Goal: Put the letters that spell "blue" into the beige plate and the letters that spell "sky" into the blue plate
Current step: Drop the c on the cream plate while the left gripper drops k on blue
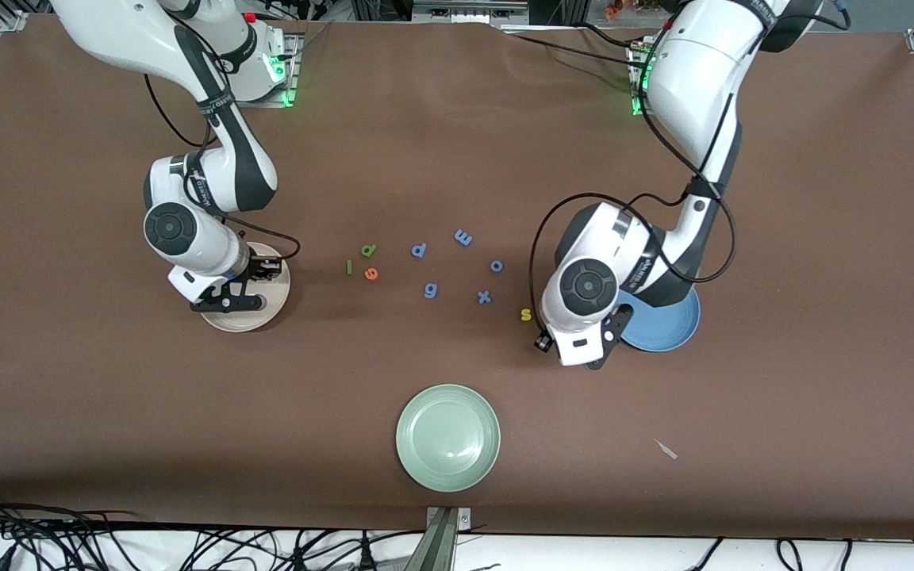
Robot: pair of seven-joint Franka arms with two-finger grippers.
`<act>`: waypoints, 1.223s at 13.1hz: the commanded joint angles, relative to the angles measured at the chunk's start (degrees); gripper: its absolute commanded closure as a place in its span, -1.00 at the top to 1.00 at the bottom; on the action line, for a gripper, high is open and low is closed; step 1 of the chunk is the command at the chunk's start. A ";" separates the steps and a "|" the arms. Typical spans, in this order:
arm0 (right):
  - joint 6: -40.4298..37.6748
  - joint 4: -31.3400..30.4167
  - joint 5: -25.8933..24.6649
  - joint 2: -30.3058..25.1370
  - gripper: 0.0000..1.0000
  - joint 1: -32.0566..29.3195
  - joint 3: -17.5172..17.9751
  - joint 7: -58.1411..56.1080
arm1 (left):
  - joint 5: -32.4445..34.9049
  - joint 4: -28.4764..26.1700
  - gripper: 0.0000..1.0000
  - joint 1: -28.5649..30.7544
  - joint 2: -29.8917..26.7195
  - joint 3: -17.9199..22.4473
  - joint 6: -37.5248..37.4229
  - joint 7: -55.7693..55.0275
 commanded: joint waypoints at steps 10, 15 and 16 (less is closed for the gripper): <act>-1.59 1.29 -0.14 -1.35 0.13 -0.13 4.95 8.68 | 3.56 -10.42 -1.00 12.12 -11.23 -0.36 -5.73 52.86; 0.95 1.03 -0.58 1.19 0.21 0.04 11.11 13.37 | 6.54 -34.13 -1.00 13.55 -19.06 -0.80 17.01 57.05; 2.01 0.94 -0.67 1.89 0.21 0.04 12.00 13.37 | 6.55 -36.26 -1.00 13.11 -18.89 -0.80 20.28 56.52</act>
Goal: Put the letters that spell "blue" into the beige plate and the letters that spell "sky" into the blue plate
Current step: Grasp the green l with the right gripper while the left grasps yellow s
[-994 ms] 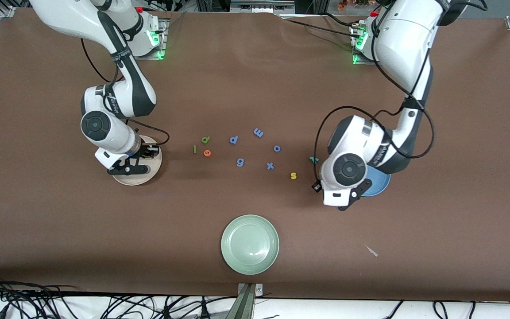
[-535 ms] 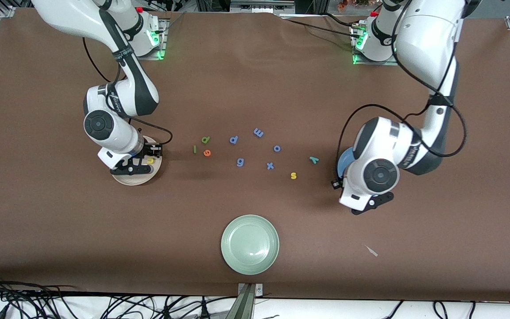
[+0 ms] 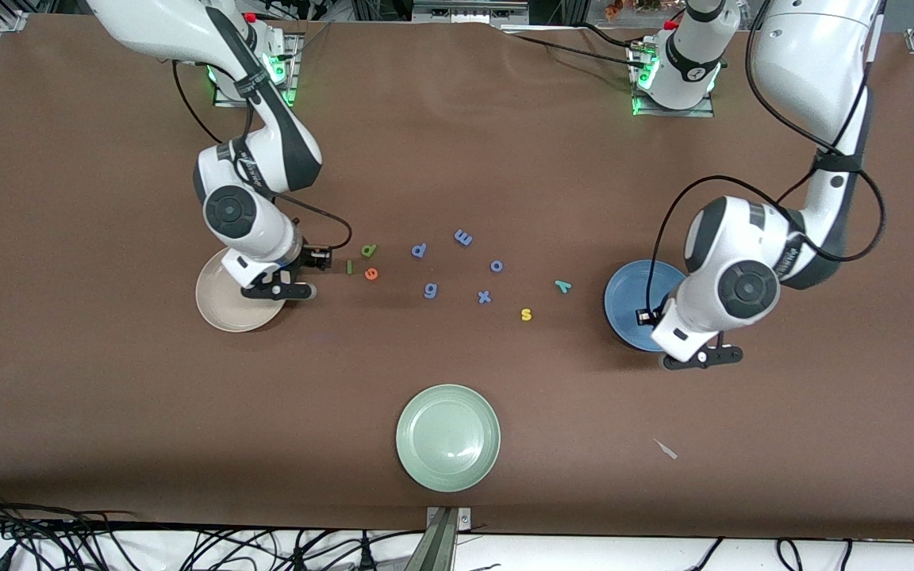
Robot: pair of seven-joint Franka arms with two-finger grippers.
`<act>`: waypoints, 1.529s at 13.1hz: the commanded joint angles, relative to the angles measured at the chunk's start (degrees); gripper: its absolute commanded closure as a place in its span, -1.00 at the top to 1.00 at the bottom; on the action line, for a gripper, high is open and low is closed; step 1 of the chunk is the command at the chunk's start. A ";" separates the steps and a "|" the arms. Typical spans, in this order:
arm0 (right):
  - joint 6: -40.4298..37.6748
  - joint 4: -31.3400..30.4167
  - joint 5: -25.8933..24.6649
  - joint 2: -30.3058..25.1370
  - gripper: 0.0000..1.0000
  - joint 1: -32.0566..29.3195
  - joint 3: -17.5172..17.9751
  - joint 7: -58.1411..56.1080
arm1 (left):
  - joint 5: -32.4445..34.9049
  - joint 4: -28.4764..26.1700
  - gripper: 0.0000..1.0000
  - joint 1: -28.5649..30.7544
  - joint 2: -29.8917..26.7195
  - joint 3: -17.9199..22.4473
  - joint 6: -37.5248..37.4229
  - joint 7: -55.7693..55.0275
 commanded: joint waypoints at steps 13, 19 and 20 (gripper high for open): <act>14.05 -4.25 -2.90 6.18 -0.23 -0.18 4.07 0.79 | 1.29 -1.42 1.00 -6.33 -2.11 -0.52 1.04 -2.27; 12.56 -3.99 -2.90 4.34 -0.96 -0.27 3.98 -0.35 | -4.42 9.66 1.00 -13.00 7.63 -0.52 1.38 -9.63; 9.33 -3.21 -2.90 2.94 -0.96 -0.35 3.55 -0.88 | -4.33 10.11 1.00 -14.24 9.22 -0.52 1.65 -11.48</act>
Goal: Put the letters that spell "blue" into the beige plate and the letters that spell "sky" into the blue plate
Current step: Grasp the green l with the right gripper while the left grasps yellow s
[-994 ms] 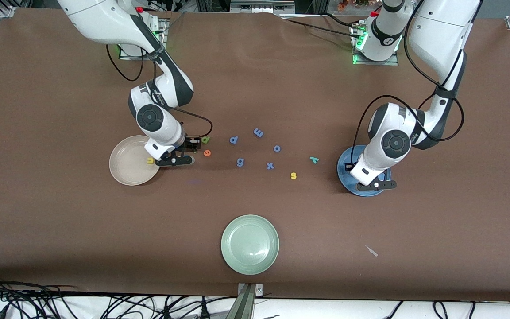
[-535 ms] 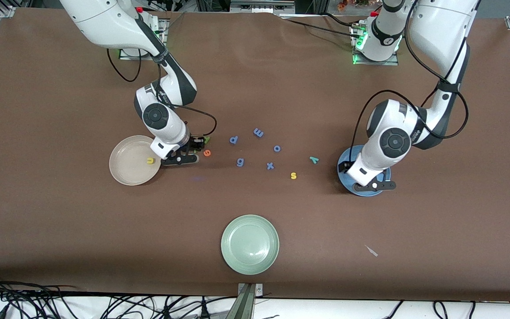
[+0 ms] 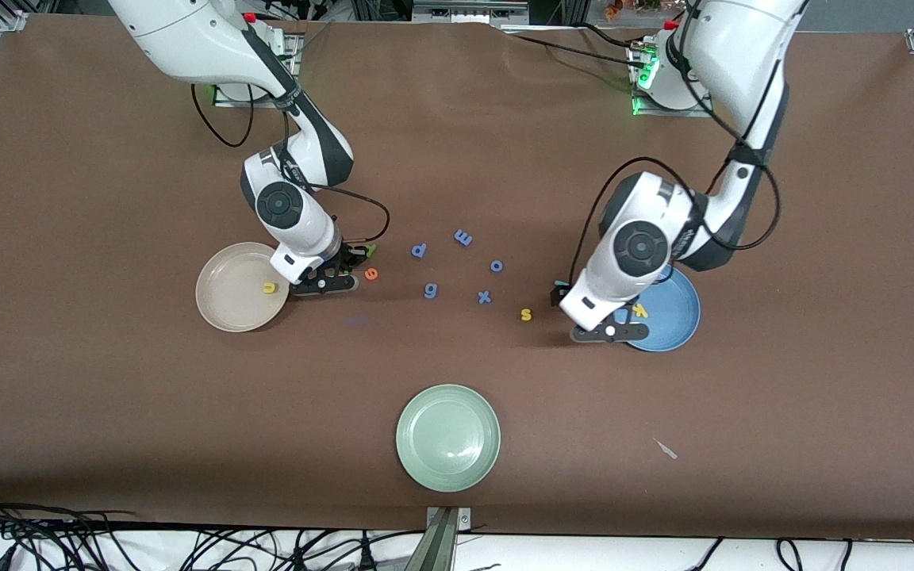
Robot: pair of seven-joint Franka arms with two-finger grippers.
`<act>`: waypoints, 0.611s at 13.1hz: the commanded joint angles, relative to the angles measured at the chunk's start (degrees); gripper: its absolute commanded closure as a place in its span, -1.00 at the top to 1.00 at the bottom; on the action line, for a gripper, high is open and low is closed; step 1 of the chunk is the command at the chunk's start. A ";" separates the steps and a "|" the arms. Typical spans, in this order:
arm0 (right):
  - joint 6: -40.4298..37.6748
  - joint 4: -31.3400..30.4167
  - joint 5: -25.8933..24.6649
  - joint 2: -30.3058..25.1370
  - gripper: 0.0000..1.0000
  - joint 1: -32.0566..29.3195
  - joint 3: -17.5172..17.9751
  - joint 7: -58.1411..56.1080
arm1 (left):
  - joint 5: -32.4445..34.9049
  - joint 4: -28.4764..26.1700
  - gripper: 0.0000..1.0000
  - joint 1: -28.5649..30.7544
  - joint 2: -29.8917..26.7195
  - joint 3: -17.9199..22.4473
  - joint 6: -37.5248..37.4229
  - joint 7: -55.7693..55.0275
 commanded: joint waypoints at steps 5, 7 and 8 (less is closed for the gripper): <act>-15.40 4.46 -0.88 -6.08 -0.93 -0.57 -10.03 -20.58 | -0.99 5.32 0.99 -3.92 8.38 0.57 6.13 -4.51; -15.23 4.02 -0.88 -5.82 -0.84 -0.66 -13.19 -26.57 | -0.90 5.41 0.92 -4.62 9.17 0.57 8.25 -5.90; -14.88 3.85 -0.88 -5.56 -0.68 -0.66 -14.16 -28.51 | -0.99 5.41 0.86 -5.15 9.52 0.57 9.13 -6.78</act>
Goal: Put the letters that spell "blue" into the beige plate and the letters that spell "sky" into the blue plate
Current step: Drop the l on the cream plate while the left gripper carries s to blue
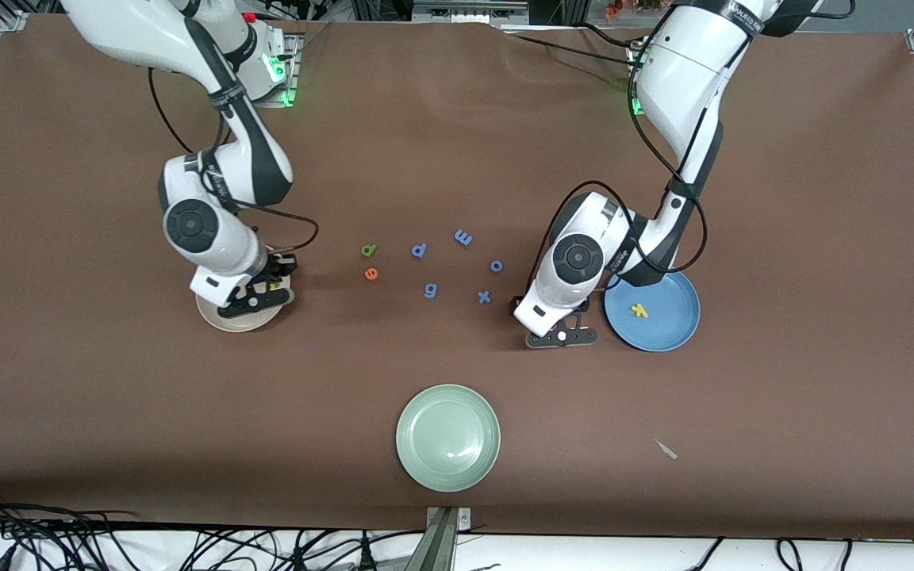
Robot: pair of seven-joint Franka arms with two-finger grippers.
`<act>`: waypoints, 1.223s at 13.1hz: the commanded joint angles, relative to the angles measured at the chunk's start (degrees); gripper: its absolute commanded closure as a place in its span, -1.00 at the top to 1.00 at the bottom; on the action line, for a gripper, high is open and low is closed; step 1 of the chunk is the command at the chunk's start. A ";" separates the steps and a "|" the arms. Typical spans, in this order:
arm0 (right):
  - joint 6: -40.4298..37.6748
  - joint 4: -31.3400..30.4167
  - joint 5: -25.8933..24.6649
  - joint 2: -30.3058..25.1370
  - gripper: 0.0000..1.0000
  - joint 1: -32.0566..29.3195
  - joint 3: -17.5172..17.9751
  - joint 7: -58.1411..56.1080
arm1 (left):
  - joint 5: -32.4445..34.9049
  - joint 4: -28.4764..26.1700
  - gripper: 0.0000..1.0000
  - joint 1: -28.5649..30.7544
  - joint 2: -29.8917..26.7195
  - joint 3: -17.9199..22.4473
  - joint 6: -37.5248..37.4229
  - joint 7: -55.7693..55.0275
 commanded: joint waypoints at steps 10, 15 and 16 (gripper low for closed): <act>0.01 1.14 -0.10 1.87 -0.40 0.25 4.89 12.64 | -0.35 1.96 -0.97 -2.07 2.30 0.70 1.36 -2.44; 4.14 5.88 -4.92 7.06 -0.33 0.51 13.69 35.69 | 0.00 1.96 -0.96 1.09 -2.88 1.84 -6.79 -1.13; 4.23 6.85 -6.42 7.85 -0.33 0.51 15.09 38.95 | 0.00 1.96 -0.95 2.32 -3.76 1.93 -9.42 2.01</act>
